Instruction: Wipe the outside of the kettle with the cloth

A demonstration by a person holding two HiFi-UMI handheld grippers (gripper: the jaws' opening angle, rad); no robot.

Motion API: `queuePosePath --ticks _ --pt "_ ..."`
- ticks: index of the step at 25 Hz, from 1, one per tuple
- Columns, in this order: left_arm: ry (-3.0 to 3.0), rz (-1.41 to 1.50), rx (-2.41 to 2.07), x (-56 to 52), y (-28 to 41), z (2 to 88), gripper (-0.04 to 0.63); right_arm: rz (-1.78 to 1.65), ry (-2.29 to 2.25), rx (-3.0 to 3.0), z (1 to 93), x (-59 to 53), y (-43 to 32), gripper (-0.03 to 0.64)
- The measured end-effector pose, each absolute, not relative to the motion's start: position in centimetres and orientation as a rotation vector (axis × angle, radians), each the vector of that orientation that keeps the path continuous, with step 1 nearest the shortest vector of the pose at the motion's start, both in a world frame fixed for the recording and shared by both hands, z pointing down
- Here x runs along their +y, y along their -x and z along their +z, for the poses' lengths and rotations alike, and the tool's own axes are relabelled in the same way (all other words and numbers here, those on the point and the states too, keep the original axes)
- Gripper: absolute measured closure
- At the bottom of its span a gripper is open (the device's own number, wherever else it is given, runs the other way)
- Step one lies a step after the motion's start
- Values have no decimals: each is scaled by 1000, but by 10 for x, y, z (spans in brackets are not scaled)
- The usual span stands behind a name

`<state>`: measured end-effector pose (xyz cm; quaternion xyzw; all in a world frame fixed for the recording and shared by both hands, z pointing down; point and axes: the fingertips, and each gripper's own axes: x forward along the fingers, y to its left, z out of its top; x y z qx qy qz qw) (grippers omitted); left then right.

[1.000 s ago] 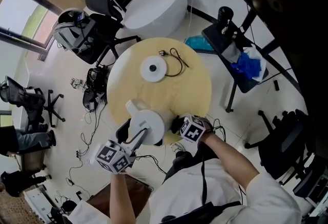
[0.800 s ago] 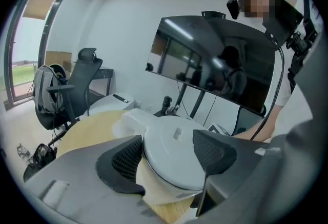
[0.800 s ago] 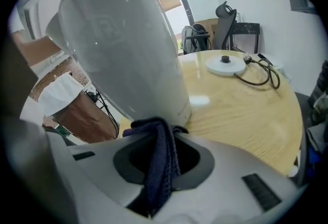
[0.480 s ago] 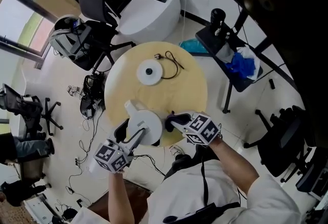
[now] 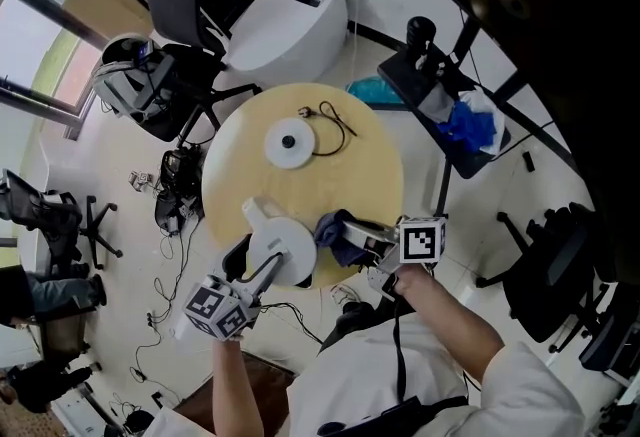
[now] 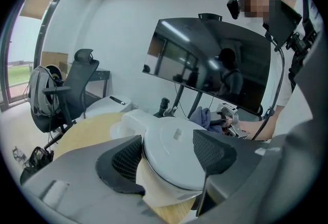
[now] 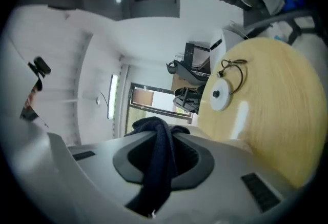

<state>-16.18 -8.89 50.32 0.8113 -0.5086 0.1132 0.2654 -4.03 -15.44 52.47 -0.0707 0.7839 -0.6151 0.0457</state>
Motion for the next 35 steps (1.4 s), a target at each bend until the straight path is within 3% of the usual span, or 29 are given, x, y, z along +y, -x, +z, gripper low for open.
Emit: queuePosePath --ticks 5,15,26,29,35 --pt "-2194 303 -1371 -89 161 505 287 -1784 201 2440 515 -153 48 551" --pt "-2201 268 -1380 -88 161 503 285 -1998 499 2479 618 -157 62 551" --pt "-2158 305 -1367 -89 159 502 282 -1902 861 3138 733 -156 54 551" --pt "-2128 334 -1371 -88 159 503 287 -1885 745 3139 723 -157 61 551" --pt "-2119 366 -1360 -89 157 503 286 -1649 114 3191 617 -151 89 551"
